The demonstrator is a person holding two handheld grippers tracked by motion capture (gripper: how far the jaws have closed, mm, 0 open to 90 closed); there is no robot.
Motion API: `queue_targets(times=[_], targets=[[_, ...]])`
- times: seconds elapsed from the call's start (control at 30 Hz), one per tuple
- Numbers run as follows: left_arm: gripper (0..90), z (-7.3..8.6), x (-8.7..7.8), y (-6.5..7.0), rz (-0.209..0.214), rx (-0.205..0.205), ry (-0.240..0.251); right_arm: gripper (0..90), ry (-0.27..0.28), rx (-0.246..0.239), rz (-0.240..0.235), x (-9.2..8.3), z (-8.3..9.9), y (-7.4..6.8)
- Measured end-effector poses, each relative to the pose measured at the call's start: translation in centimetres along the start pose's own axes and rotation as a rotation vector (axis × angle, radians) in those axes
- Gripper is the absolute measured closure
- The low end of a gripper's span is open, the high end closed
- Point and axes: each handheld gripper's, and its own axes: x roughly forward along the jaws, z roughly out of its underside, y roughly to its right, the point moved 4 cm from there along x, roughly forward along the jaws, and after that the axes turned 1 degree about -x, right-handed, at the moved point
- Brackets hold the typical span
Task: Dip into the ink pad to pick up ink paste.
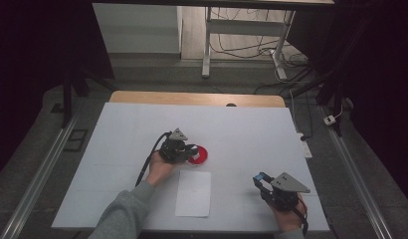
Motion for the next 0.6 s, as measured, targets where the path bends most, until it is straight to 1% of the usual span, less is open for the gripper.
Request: queue_targets(times=[0.23, 0.6], targets=[[76.0, 0.01, 0.21, 0.33, -0.019, 0.026, -0.017, 65.9, 0.000, 0.001, 0.000, -0.02, -0.05, -0.07], [76.1, 0.11, 0.37, 0.40, -0.024, 0.030, -0.024, 65.9, -0.001, -0.001, -0.001, -0.03, -0.05, -0.07]])
